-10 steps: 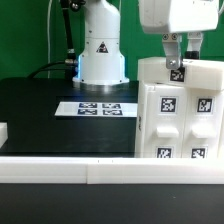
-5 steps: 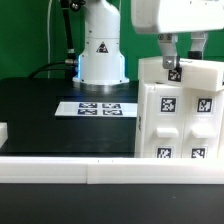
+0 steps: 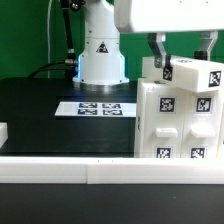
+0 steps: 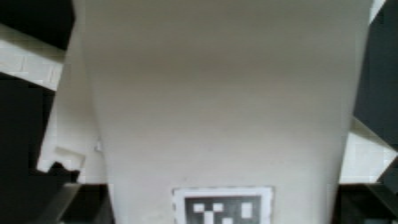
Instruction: Assemble cabinet
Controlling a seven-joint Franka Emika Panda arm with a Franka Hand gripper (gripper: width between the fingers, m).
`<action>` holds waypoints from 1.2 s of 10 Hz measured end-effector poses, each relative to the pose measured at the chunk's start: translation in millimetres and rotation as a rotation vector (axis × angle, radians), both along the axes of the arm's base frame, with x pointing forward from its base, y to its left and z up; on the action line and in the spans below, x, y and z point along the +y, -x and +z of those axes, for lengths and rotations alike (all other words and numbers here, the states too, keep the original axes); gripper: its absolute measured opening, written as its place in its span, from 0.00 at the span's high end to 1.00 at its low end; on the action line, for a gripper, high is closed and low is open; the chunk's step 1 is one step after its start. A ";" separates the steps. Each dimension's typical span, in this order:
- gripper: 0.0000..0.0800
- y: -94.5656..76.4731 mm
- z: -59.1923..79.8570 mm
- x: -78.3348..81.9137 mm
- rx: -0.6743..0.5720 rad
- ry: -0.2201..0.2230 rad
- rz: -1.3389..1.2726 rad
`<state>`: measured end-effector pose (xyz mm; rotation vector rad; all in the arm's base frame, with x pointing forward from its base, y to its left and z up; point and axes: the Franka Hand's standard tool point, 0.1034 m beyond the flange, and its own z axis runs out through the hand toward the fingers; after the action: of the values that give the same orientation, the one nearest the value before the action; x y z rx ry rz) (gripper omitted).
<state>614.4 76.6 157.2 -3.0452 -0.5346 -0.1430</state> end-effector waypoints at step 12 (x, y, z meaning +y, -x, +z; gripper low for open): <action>0.30 2.0 -0.9 7.0 0.045 -0.099 -0.931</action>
Offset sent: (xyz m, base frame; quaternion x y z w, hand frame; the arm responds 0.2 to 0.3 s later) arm -0.0099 0.0013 -0.0022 -0.0049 0.0007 0.2656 0.9641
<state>612.4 83.6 156.3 -2.9072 0.8823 -0.1179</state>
